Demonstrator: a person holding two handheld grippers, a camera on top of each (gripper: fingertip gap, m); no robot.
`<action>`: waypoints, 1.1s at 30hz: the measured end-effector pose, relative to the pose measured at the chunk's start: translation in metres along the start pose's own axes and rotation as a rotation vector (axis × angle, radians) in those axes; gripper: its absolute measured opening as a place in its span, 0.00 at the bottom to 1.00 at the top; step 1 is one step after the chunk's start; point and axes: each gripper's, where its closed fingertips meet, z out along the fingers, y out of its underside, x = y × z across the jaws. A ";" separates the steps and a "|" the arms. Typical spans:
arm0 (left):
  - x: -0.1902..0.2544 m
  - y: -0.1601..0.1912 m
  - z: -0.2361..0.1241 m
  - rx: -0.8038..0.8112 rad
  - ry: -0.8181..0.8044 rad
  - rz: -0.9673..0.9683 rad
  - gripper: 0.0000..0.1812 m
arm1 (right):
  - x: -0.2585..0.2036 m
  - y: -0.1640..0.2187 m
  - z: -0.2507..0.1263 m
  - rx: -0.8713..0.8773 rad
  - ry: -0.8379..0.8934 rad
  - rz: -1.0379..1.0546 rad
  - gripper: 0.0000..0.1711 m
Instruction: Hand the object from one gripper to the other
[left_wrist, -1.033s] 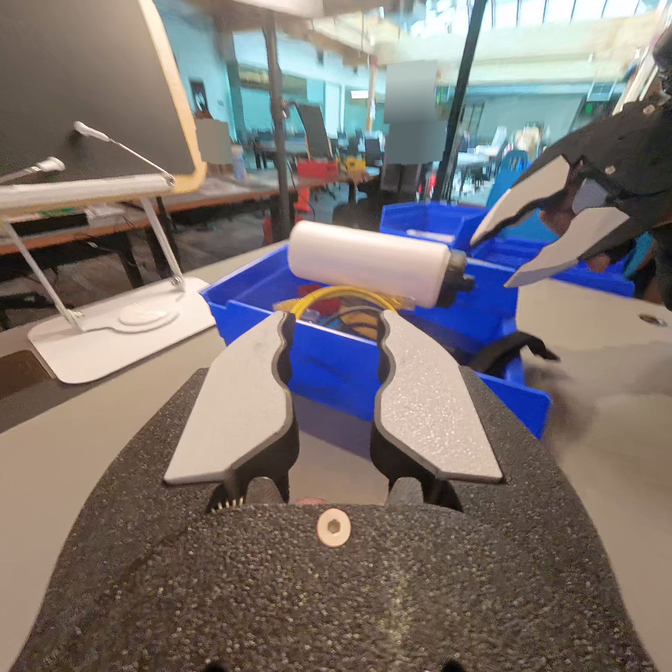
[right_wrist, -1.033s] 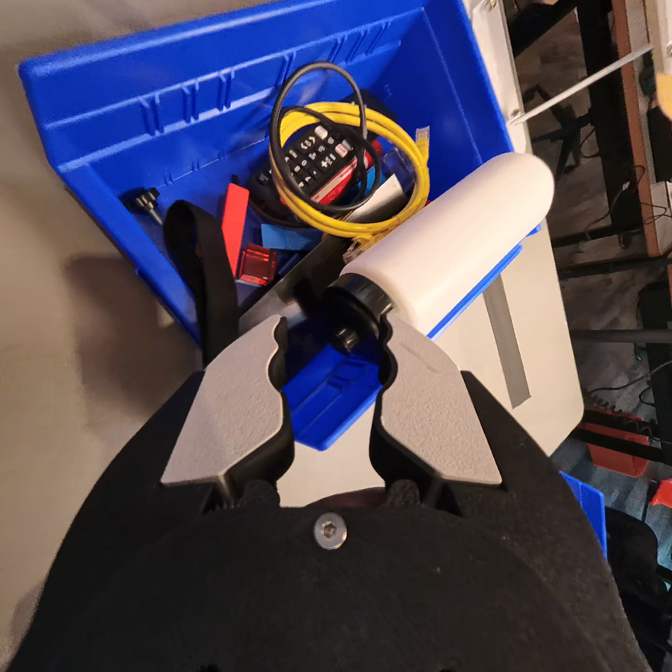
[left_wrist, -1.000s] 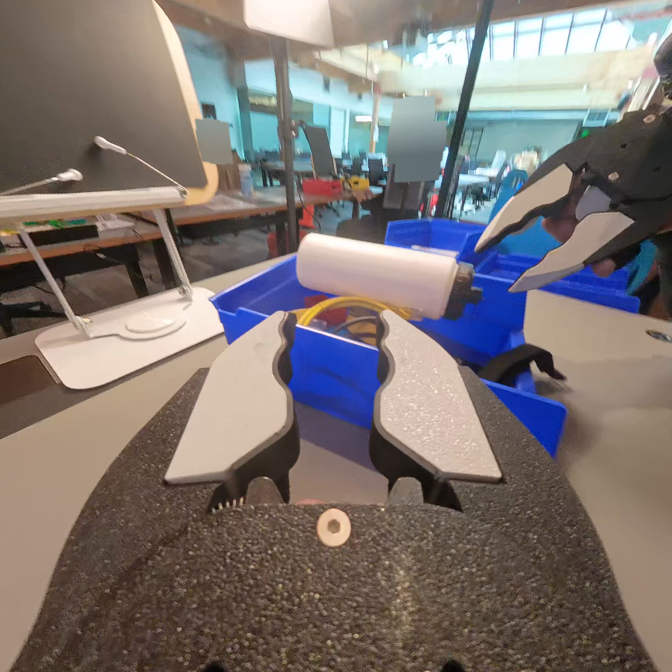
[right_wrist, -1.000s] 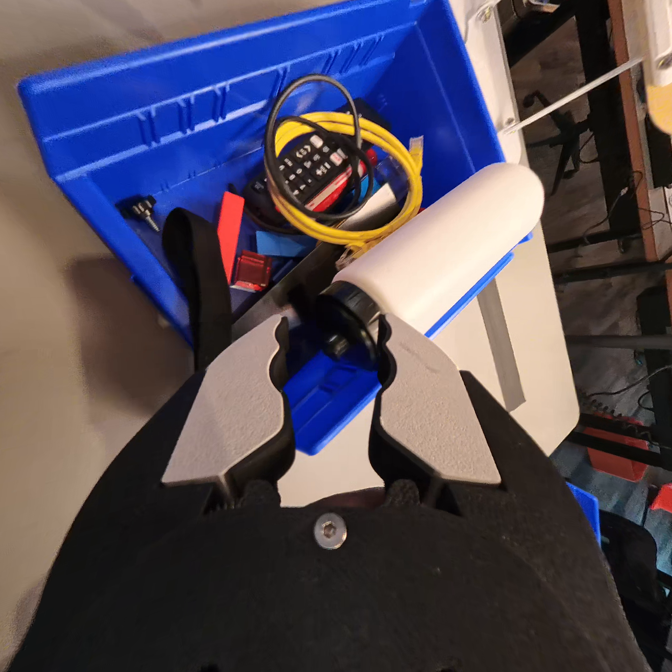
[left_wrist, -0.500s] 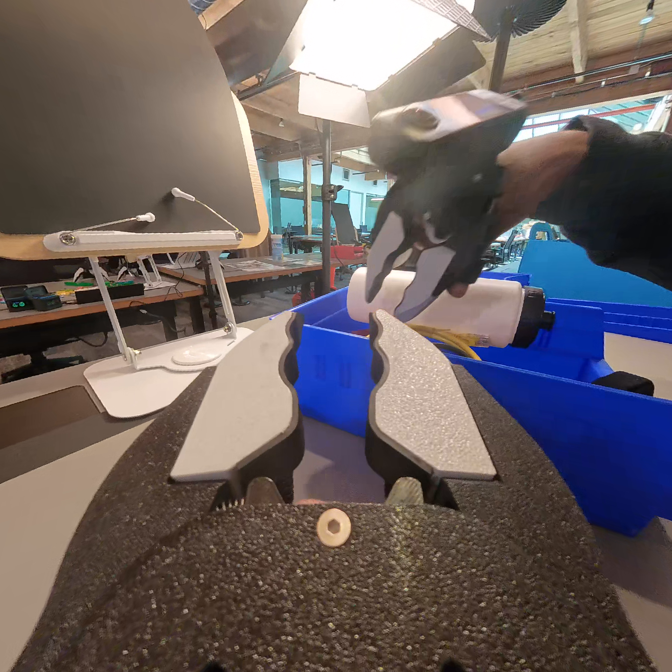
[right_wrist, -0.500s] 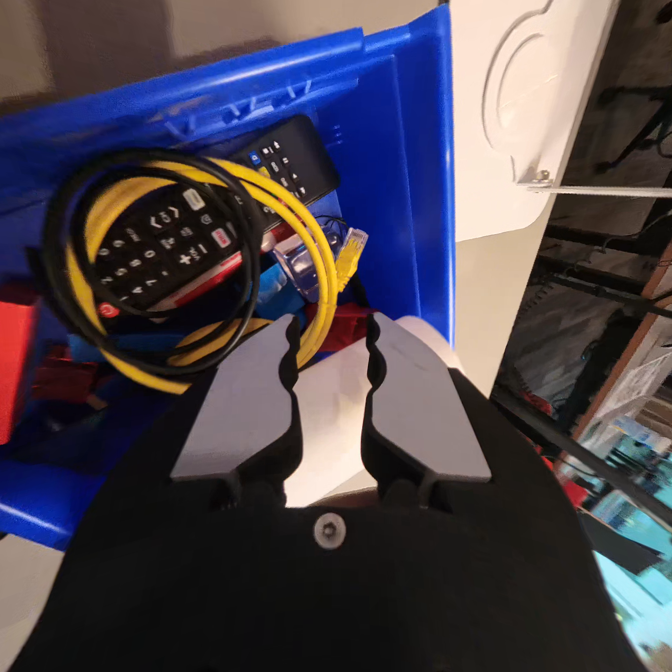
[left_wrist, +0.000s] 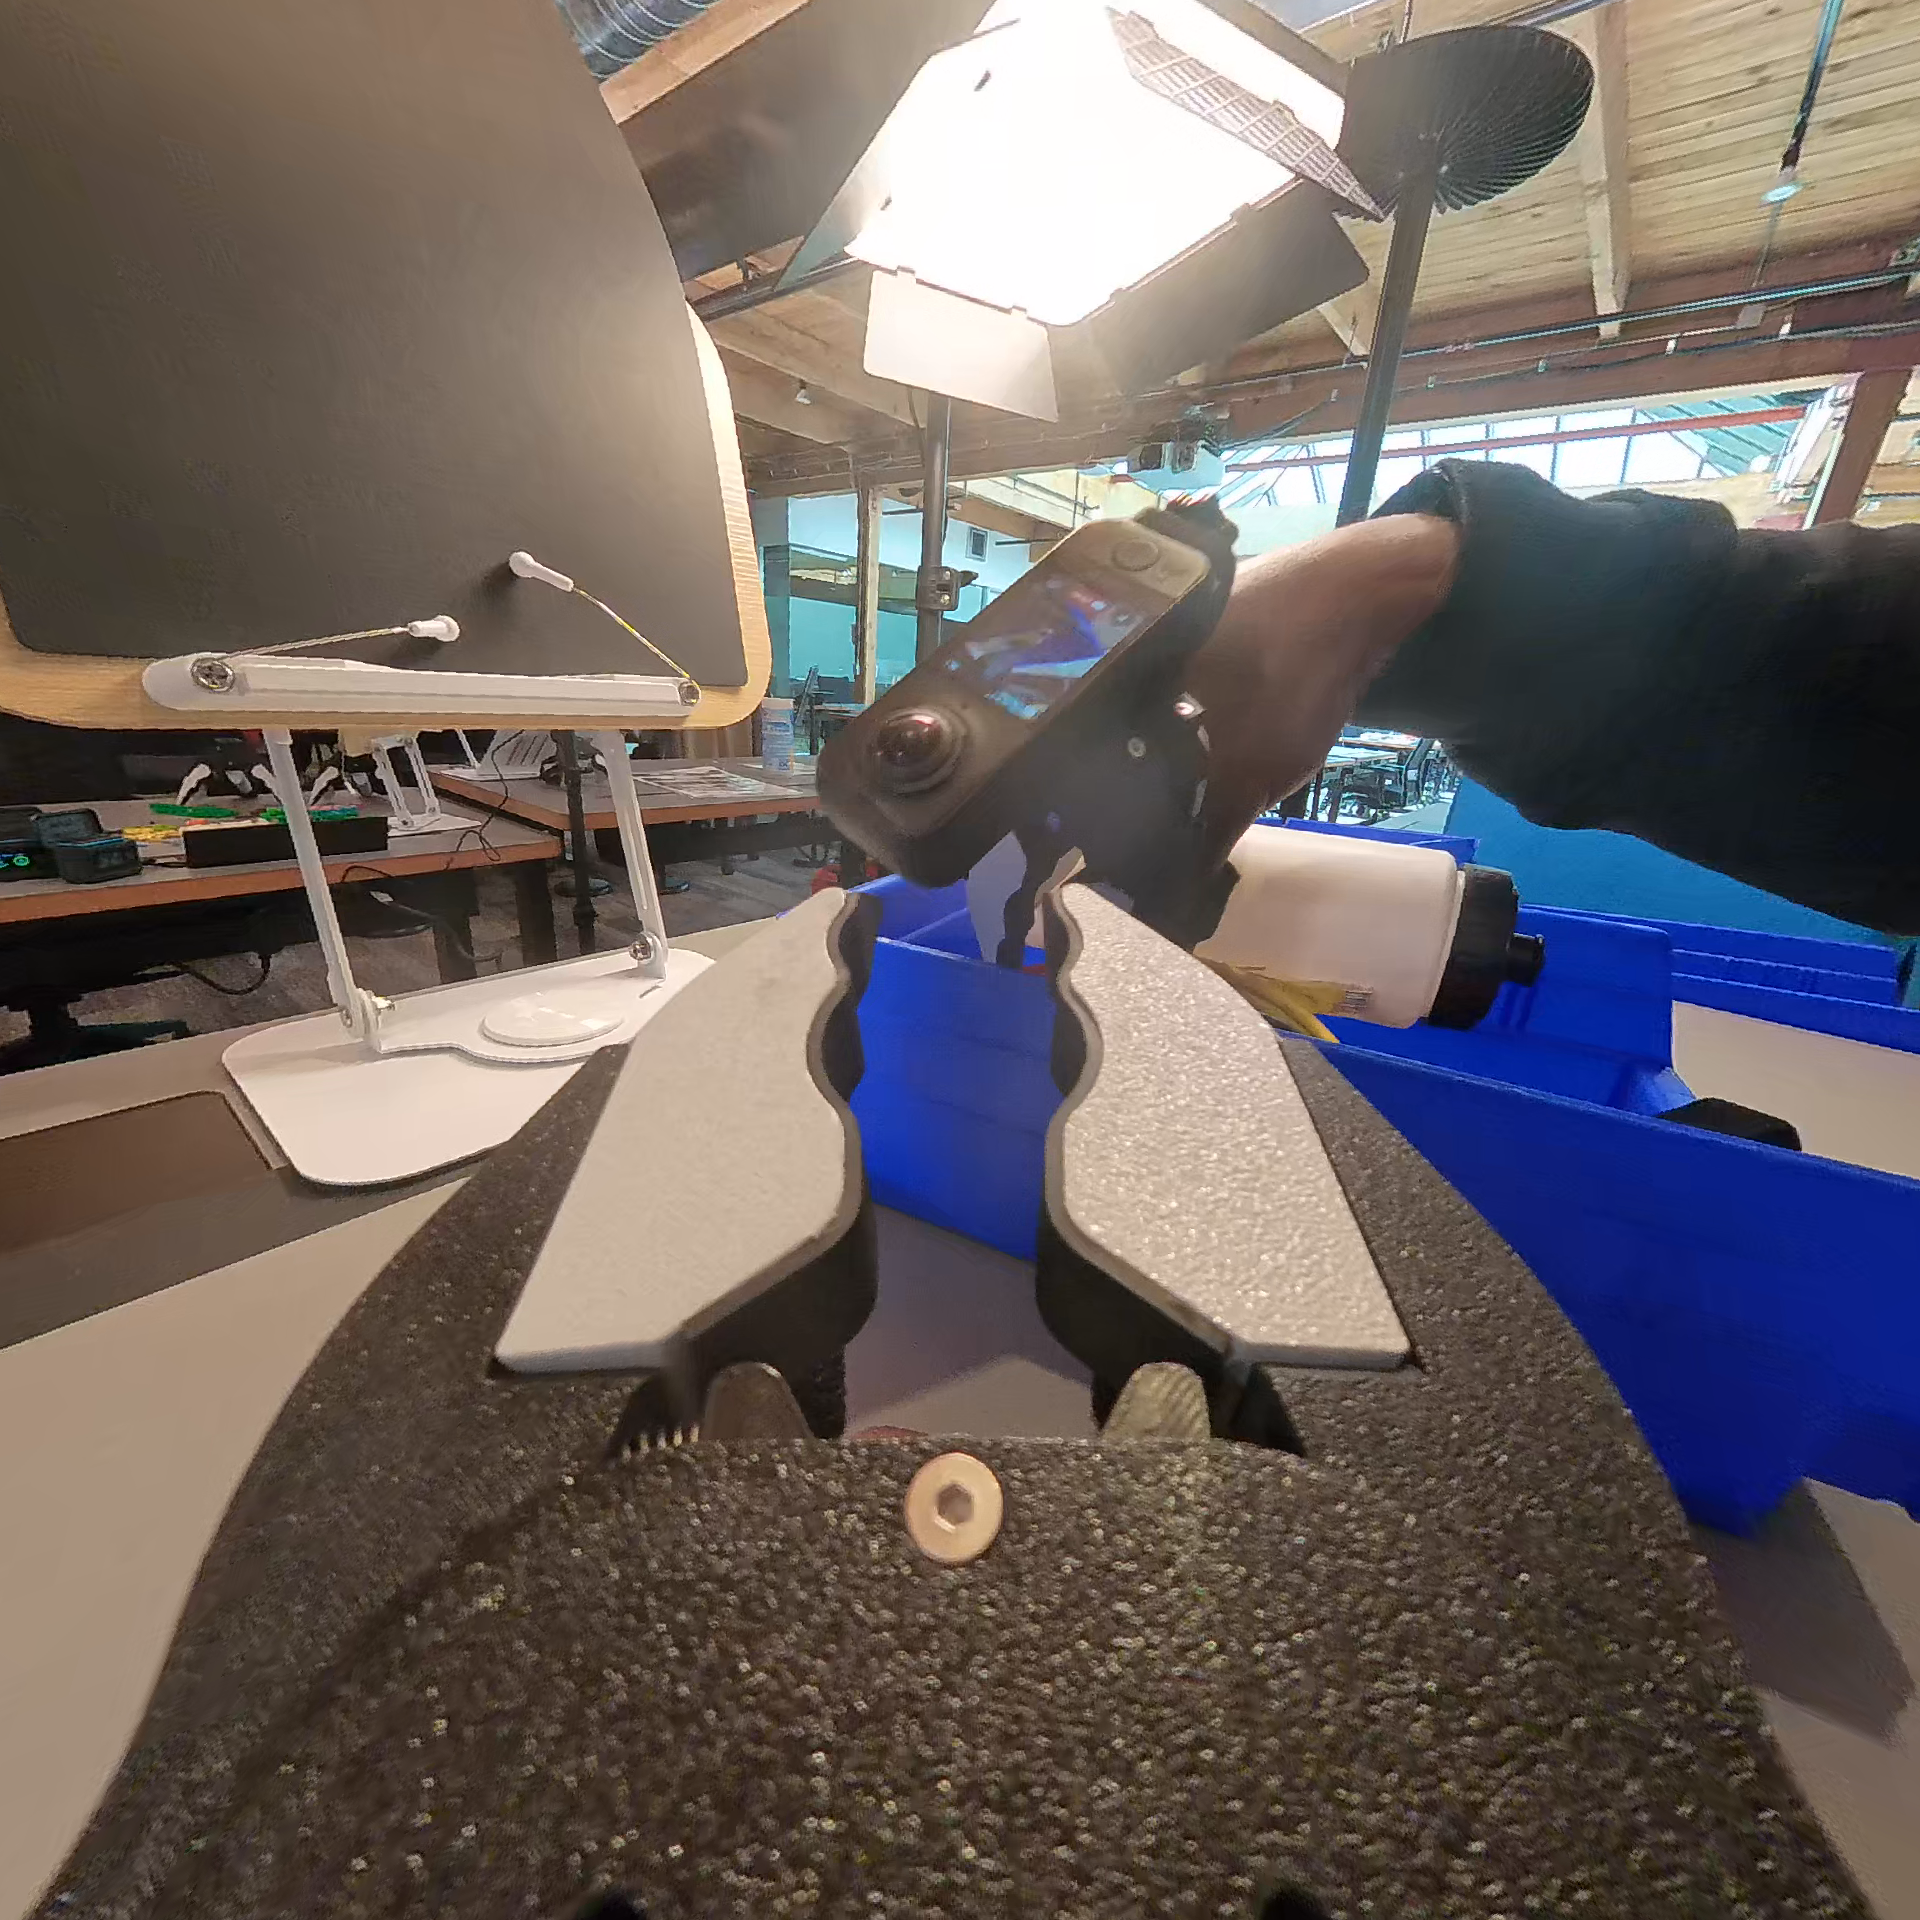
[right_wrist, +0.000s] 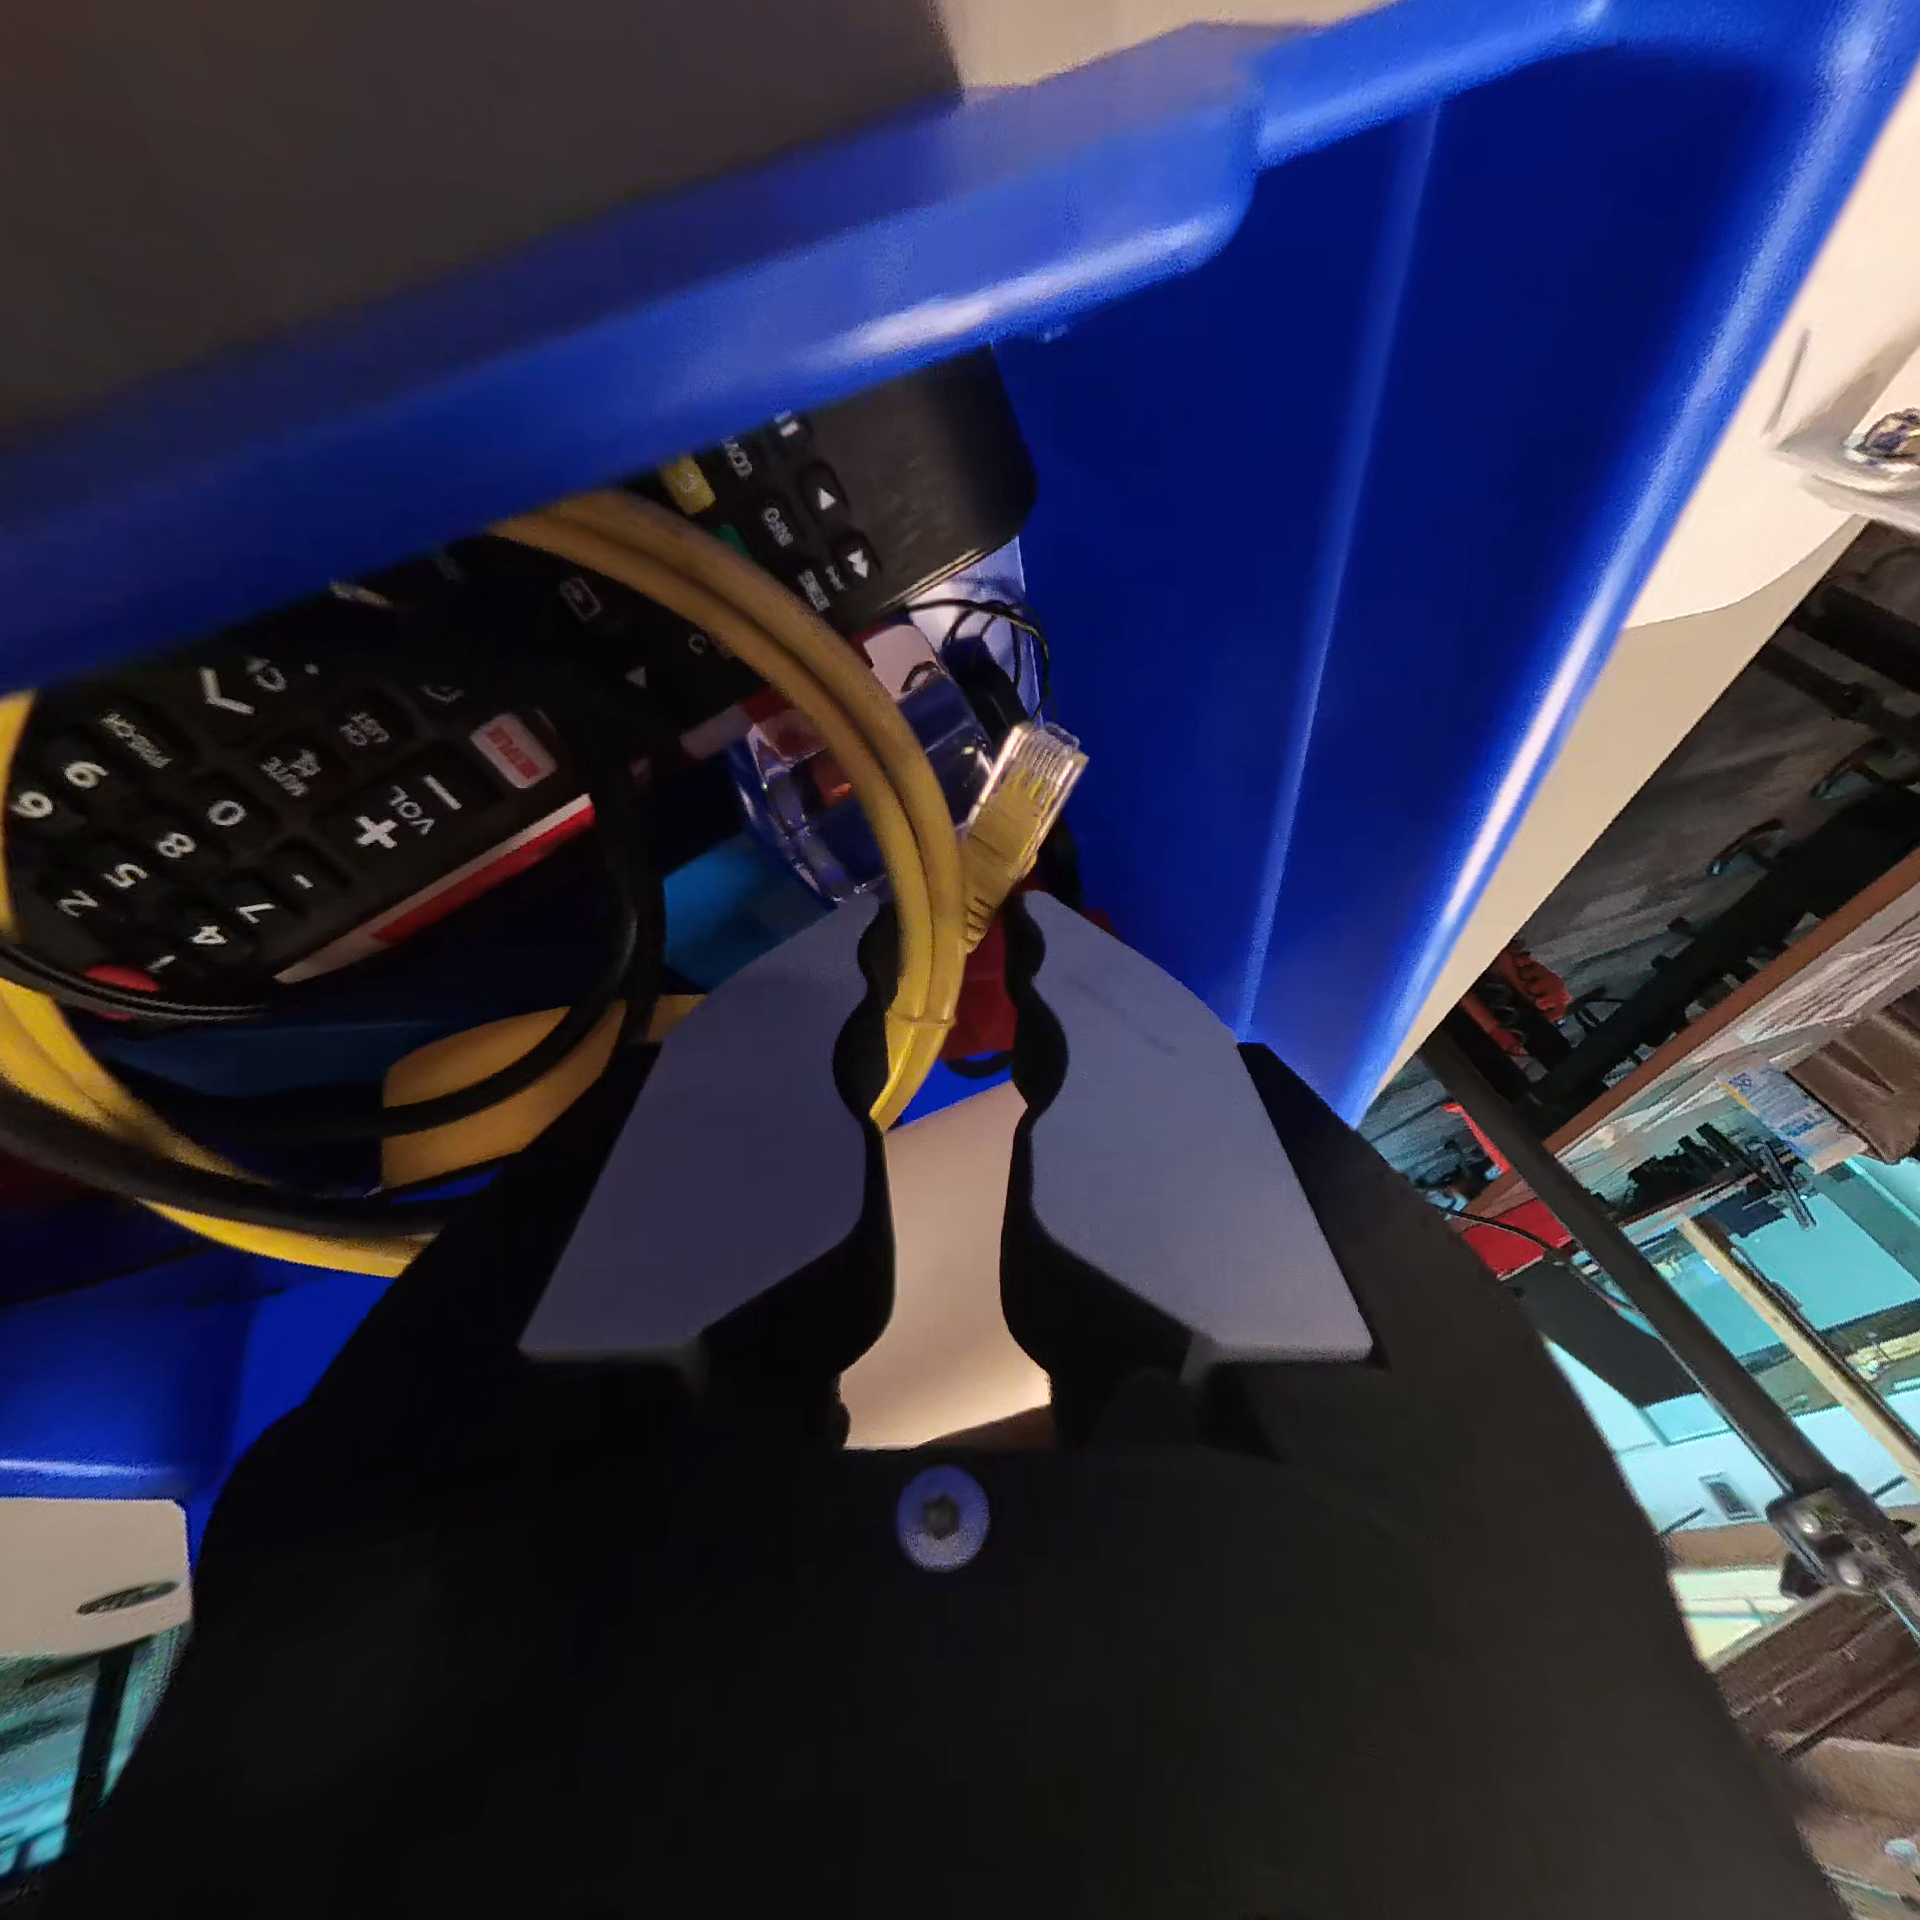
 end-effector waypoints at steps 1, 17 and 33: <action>0.000 0.000 -0.001 0.001 -0.004 0.000 0.18 | 0.000 0.000 -0.004 0.019 0.015 0.000 0.11; -0.004 -0.004 -0.014 0.007 -0.064 0.038 0.16 | -0.030 0.053 -0.112 0.277 0.055 0.078 0.09; -0.002 -0.001 -0.010 -0.013 -0.041 0.029 0.17 | -0.040 0.034 -0.098 0.335 0.016 -0.128 0.22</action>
